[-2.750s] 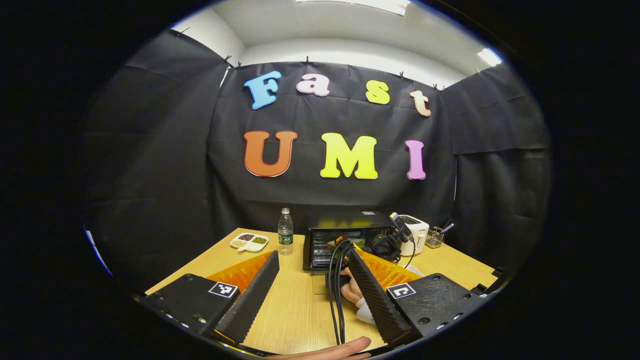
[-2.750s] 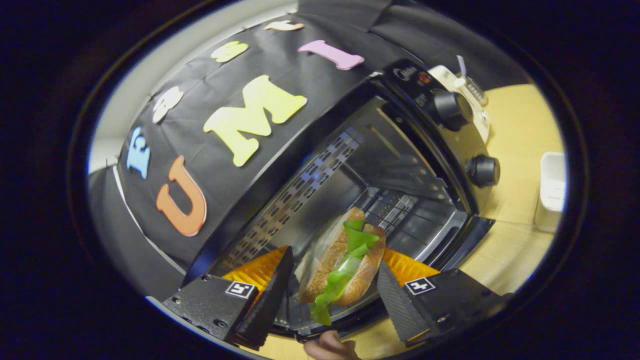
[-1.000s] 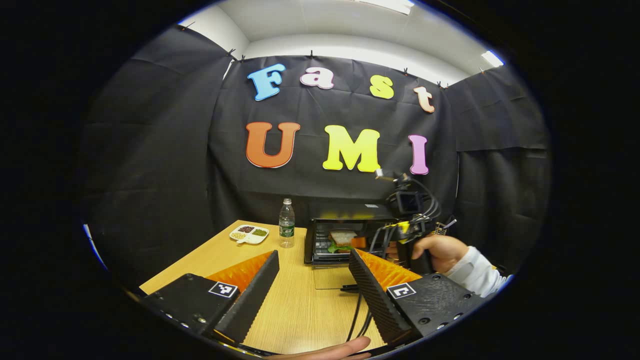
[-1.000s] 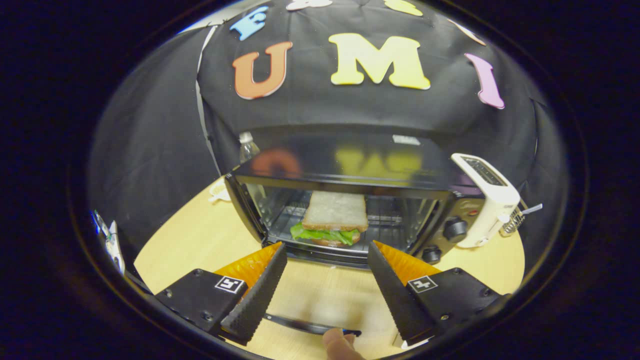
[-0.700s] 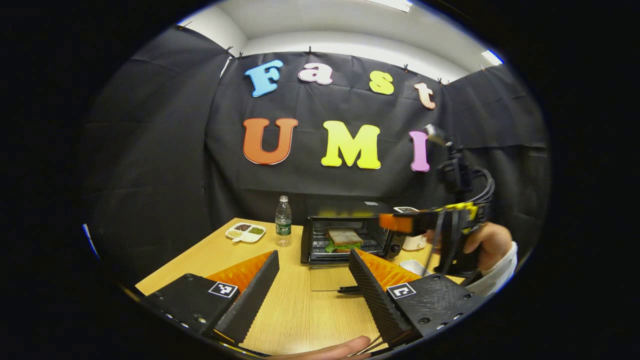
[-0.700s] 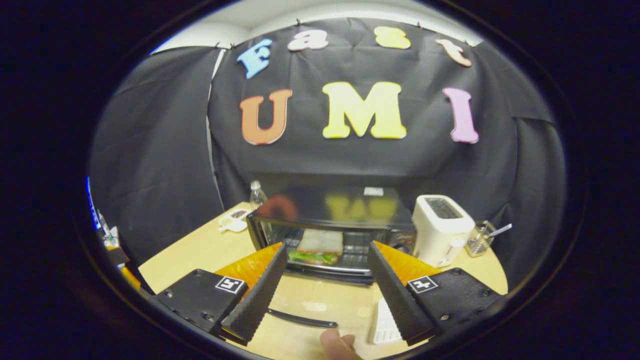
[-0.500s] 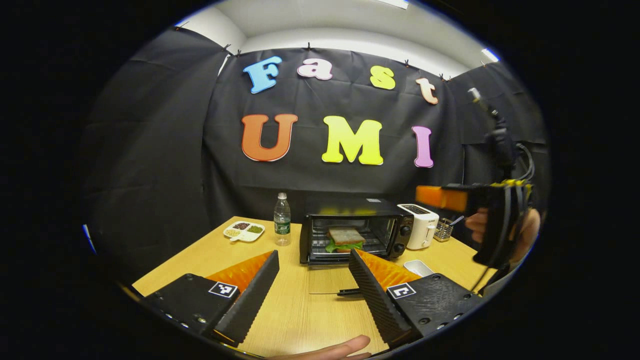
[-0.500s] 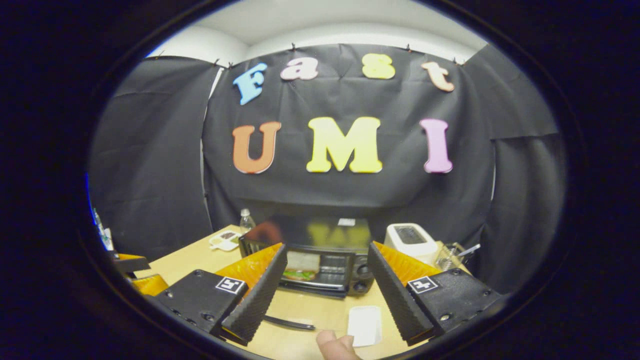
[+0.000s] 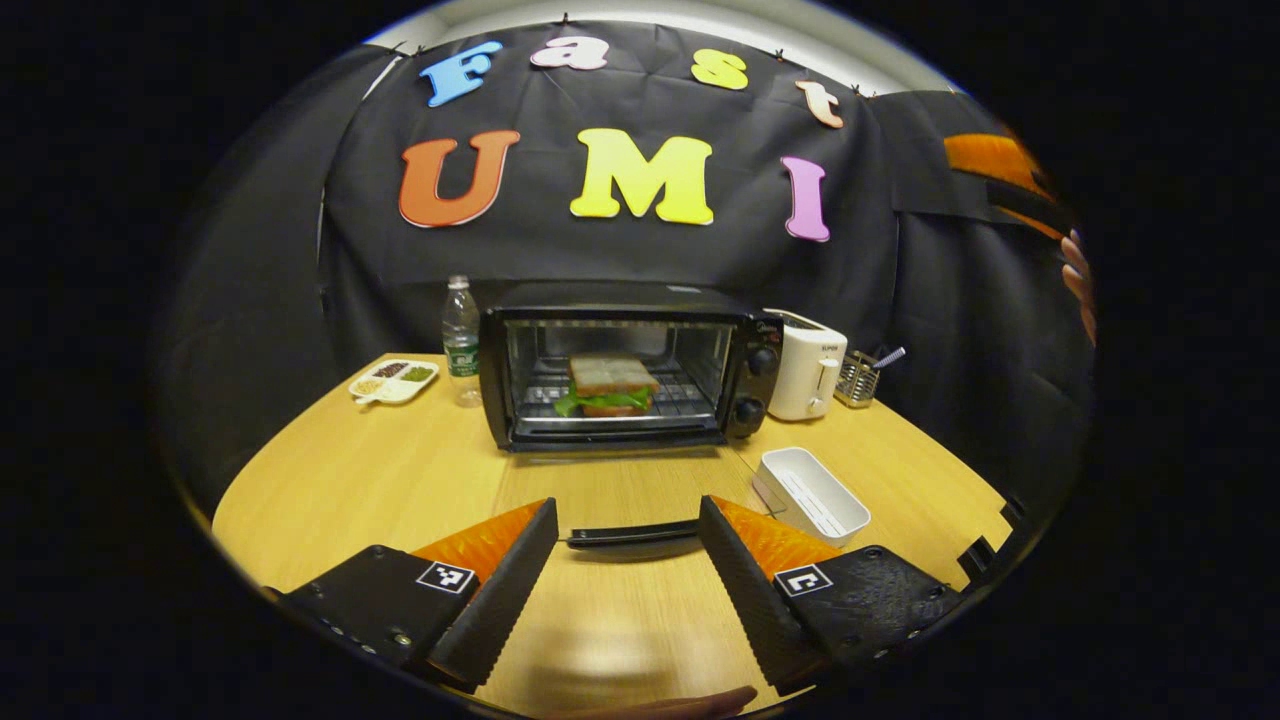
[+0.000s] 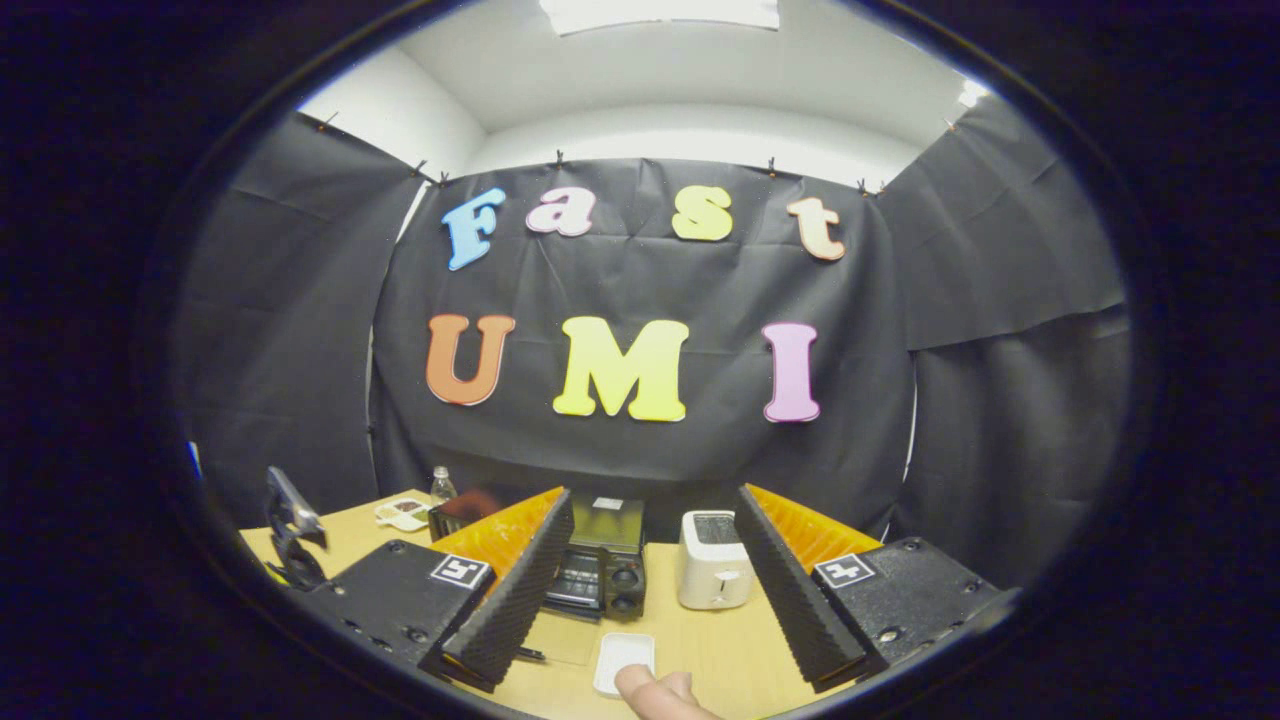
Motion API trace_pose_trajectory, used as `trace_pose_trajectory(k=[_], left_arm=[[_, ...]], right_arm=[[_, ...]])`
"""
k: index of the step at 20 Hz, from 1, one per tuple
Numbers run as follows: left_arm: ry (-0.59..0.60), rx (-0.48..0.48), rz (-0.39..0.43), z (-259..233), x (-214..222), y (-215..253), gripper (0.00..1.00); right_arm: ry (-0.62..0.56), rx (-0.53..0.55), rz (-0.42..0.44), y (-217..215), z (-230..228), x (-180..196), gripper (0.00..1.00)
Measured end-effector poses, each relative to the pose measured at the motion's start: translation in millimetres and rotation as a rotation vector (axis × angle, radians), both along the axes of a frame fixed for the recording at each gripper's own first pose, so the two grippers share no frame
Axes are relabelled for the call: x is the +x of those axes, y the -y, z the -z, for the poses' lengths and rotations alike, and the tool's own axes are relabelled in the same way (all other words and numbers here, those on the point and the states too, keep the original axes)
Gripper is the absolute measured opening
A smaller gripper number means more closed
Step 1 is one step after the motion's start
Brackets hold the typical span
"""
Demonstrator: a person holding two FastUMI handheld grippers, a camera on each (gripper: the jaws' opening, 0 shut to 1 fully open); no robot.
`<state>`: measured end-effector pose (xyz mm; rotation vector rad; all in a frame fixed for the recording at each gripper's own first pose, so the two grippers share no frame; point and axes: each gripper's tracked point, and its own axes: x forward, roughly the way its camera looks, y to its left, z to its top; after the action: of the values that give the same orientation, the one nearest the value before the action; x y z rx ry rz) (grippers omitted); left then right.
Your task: Open the electric oven with the left hand, put the food in, and close the electric oven.
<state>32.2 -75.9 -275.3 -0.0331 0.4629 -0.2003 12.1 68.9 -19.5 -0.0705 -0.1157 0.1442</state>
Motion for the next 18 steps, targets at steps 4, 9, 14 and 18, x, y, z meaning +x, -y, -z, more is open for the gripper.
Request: trace_pose_trajectory(k=[4, 9, 14, 18], left_arm=[[-0.125, 0.003, 0.007, 45, 4, 21, 0.93], [-0.215, 0.038, -0.022, 74, 13, 30, 0.93], [-0.27, 0.071, -0.077, 88, 25, 25, 0.93], [-0.283, 0.104, -0.094, 88, 27, 24, 0.92]], right_arm=[[0.044, 0.001, 0.075, 44, -13, -15, 1.0], [0.032, 0.014, 0.1, 75, -4, -17, 0.94], [-0.008, 0.021, 0.102, 91, 12, -12, 1.0], [-0.018, 0.042, 0.118, 107, 20, -11, 1.0]])
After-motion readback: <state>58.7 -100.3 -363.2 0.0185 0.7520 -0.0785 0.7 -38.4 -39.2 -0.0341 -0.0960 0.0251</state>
